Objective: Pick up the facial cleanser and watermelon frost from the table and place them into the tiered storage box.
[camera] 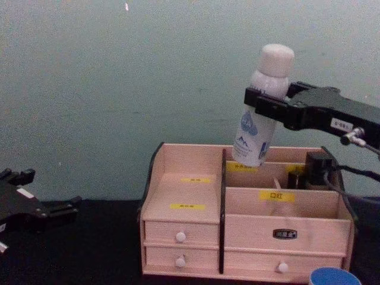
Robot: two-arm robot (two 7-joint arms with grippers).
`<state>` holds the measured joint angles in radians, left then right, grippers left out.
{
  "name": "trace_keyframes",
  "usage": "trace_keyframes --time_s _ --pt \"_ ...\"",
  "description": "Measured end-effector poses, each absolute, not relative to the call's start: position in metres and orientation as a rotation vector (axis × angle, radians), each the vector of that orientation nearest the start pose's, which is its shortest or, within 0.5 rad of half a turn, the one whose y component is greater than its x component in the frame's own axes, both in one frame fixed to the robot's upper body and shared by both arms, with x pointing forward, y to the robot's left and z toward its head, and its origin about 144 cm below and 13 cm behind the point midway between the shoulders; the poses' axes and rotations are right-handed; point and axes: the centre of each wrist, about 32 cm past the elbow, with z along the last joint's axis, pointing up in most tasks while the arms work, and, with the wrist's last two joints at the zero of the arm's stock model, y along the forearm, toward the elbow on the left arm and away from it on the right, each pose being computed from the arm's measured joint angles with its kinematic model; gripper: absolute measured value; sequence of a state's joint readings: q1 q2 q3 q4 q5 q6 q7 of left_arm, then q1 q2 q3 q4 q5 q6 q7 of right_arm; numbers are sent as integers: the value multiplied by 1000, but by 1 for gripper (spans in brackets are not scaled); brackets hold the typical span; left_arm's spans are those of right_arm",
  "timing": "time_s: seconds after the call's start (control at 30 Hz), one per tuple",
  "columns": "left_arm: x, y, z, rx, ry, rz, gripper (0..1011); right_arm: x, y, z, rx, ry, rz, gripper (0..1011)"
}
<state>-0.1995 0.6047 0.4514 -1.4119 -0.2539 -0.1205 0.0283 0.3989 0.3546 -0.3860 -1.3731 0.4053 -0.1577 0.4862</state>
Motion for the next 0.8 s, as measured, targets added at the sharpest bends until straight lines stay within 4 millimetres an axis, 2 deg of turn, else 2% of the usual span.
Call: trace_keyframes --time_s 0.4,0.8 --pt "489 310 1140 304 -285 1248 1001 572 -238 1197 58 -203 -892 593" --pt "489 310 1140 304 -285 1248 1001 583 -240 1188 14 -179 -914 593"
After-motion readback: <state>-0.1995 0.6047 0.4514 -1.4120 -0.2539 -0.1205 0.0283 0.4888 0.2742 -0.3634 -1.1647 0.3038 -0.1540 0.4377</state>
